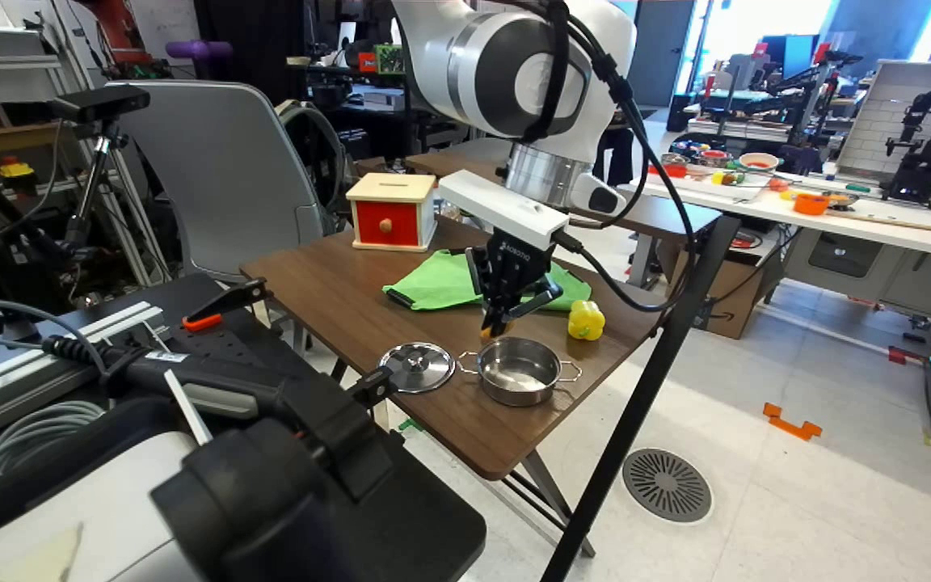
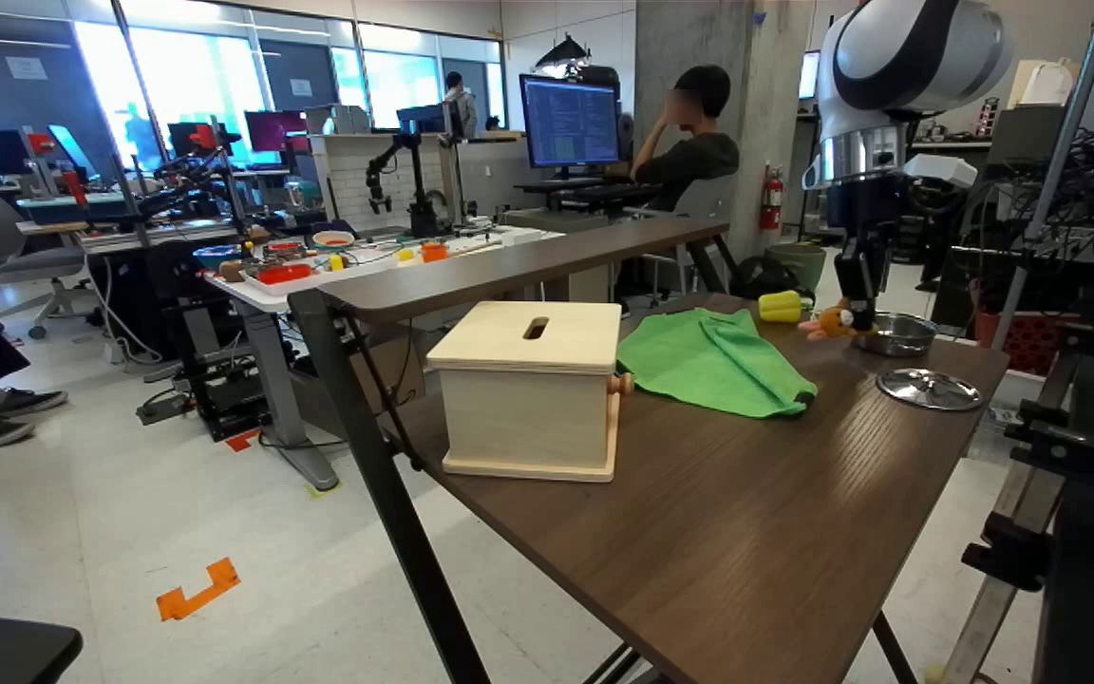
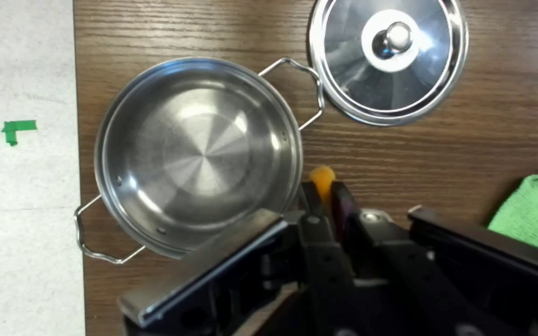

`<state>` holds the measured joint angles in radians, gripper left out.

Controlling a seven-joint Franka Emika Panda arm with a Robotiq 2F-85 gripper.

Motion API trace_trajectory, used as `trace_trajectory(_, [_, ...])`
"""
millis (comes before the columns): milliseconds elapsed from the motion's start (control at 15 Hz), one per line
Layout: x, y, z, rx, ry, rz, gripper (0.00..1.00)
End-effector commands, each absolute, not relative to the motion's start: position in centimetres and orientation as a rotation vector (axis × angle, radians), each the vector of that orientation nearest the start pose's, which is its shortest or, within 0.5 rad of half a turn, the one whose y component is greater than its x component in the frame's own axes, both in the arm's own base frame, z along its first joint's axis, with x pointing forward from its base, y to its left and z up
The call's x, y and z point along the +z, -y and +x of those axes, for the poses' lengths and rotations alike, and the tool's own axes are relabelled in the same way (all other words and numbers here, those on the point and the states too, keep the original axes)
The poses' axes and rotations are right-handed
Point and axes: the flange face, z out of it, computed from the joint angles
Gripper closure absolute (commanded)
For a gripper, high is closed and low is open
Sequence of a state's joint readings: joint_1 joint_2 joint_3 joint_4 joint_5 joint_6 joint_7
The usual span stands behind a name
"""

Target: Pick up the animal plush toy and put it on the right side of the table

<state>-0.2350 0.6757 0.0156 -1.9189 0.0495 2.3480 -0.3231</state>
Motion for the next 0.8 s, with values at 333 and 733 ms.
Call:
trace_trajectory(333, [12.6,11.9,59.0,0.345,0.084,-2.96,0.3])
trace_trajectory(733, [17.0,9.6,57.2,0.229,0.12,-2.96,0.0])
